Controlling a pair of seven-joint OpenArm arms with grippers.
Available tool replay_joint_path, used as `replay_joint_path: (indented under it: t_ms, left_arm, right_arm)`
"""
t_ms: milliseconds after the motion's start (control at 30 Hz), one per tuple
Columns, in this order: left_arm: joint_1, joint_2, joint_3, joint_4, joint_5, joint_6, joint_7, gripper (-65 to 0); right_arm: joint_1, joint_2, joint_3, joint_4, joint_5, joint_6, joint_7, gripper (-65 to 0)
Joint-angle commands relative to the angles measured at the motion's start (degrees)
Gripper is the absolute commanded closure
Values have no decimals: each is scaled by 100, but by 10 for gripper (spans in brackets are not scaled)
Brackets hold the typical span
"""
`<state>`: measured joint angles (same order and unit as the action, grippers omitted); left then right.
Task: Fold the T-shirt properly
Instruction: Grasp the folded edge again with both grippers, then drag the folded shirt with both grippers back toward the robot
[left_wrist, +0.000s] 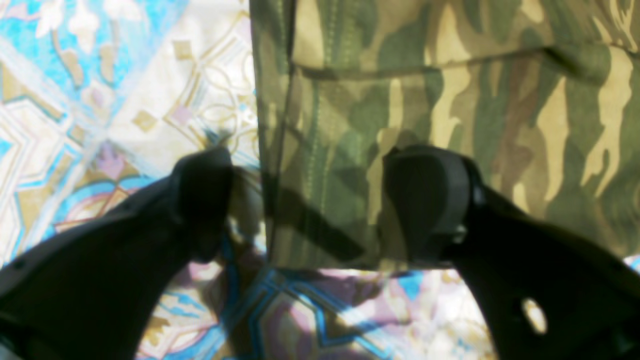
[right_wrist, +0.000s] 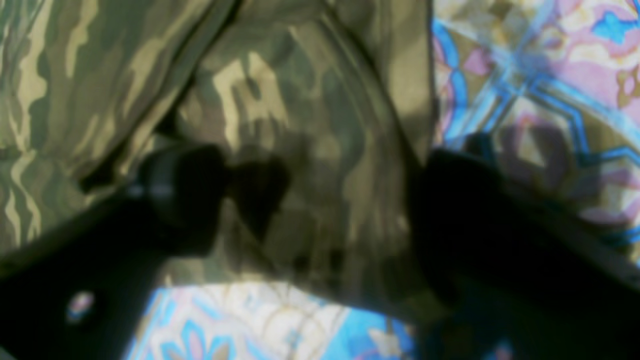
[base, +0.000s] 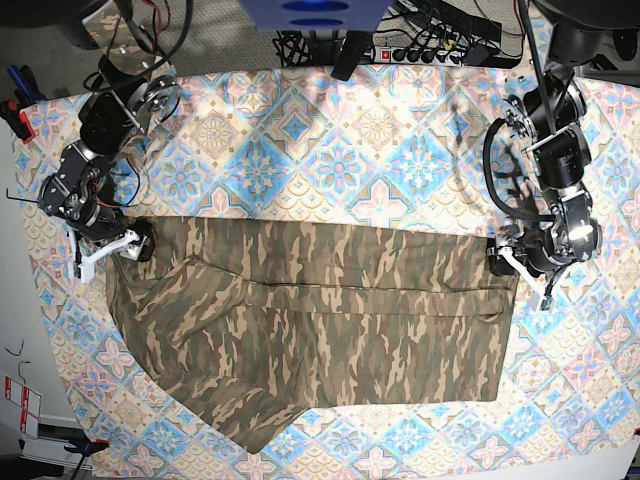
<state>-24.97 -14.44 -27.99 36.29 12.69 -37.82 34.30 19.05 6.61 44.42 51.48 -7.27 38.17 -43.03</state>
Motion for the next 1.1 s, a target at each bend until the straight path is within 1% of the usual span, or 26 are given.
replay_joint_path:
  t_ms: [0, 67, 133, 267, 333, 400, 467, 600, 733, 767, 900, 1067]
  left_arm:
    - [49, 173, 34, -73, 10, -218, 477, -377]
    - [84, 305, 34, -73, 54, -218, 477, -277]
    - [198, 358, 34, -65, 54, -218, 477, -203]
    - [242, 437, 43, -73, 54, -218, 477, -81]
    - [251, 446, 43, -82, 63, -218, 477, -53]
    - [260, 446, 43, -82, 63, -218, 548, -49]
    - [260, 437, 43, -65, 63, -218, 794, -42]
    - [480, 437, 43, 103, 54, -218, 917, -19]
    - [1077, 472, 43, 859, 54, -218, 978, -18]
    - [1209, 481, 43, 1034, 54, -218, 1014, -18]
    - [1640, 481, 43, 1535, 54, -218, 1242, -19]
    - [2291, 481, 43, 2195, 54, -218, 1268, -19]
  right_arm:
    - [16, -77, -25, -45, -34, 183, -484, -458]
    - [51, -77, -25, -45, -34, 183, -634, -340]
    - [51, -68, -25, -45, -34, 183, -660, -247]
    - [51, -68, -25, -45, -42, 183, -660, -113]
    - [51, -68, -25, -45, -42, 183, -660, -74]
    - [34, -68, -25, -45, -42, 183, -669, -54]
    - [25, -68, -16, 25, -42, 183, -669, -43]
    - [-45, -68, 2, 465, -60, 183, -730, -39]
    - [-265, -15, 10, 983, -60, 183, -1170, -39]
    - [-265, 29, 10, 1124, -60, 183, -1232, -39]
    - [-494, 29, 19, 1493, -60, 183, -1478, -39]
    - [-793, 29, 28, 1801, -60, 183, -1724, -39]
